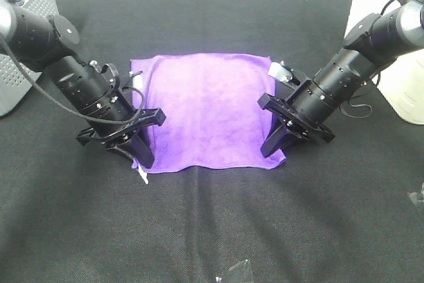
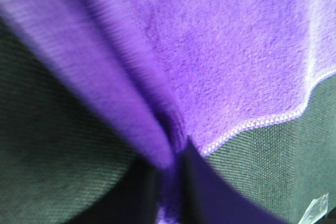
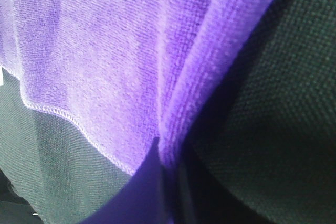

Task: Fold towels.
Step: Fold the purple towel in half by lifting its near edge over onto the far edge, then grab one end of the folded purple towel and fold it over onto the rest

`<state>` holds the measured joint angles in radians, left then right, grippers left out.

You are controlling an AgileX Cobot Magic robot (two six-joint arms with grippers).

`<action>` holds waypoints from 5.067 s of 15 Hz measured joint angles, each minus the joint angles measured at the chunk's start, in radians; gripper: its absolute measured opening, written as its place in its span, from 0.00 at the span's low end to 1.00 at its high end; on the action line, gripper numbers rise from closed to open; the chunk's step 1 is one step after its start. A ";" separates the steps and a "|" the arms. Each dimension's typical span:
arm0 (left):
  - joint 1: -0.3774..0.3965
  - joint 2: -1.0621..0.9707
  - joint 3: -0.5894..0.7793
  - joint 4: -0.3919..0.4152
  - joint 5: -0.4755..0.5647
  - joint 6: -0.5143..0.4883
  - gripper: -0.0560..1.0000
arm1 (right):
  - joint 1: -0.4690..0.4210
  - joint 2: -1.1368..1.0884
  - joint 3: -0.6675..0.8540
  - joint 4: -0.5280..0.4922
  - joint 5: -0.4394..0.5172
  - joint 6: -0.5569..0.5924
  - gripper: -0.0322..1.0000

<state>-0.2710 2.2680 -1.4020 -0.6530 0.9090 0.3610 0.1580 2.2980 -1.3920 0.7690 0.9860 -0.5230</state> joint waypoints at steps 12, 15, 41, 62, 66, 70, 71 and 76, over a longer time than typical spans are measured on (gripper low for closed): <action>0.026 -0.137 0.021 0.175 0.138 -0.026 0.06 | 0.018 -0.168 0.081 -0.071 0.157 0.149 0.04; 0.026 -0.161 0.002 0.173 0.085 -0.049 0.06 | 0.018 -0.169 0.023 -0.109 0.088 0.149 0.04; 0.059 0.318 -0.903 0.252 0.129 -0.036 0.16 | -0.013 0.185 -0.675 -0.345 -0.151 0.185 0.16; 0.225 0.344 -1.017 0.123 0.300 -0.040 0.77 | -0.023 0.179 -0.960 -0.295 0.228 0.332 0.75; 0.236 0.442 -1.033 0.080 0.306 -0.006 0.77 | -0.023 0.179 -0.960 -0.337 0.228 0.361 0.75; 0.228 0.478 -1.073 0.042 0.307 -0.006 0.77 | -0.023 0.179 -0.960 -0.338 0.228 0.361 0.75; 0.219 0.482 -1.079 0.042 0.305 -0.005 0.77 | -0.023 0.179 -0.960 -0.338 0.228 0.361 0.75; 0.146 0.503 -1.092 0.026 0.283 -0.001 0.71 | -0.023 0.179 -0.960 -0.345 0.228 0.361 0.75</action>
<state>-0.1250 2.7710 -2.4940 -0.6270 1.1920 0.3600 0.1350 2.4770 -2.3520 0.4240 1.2140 -0.1620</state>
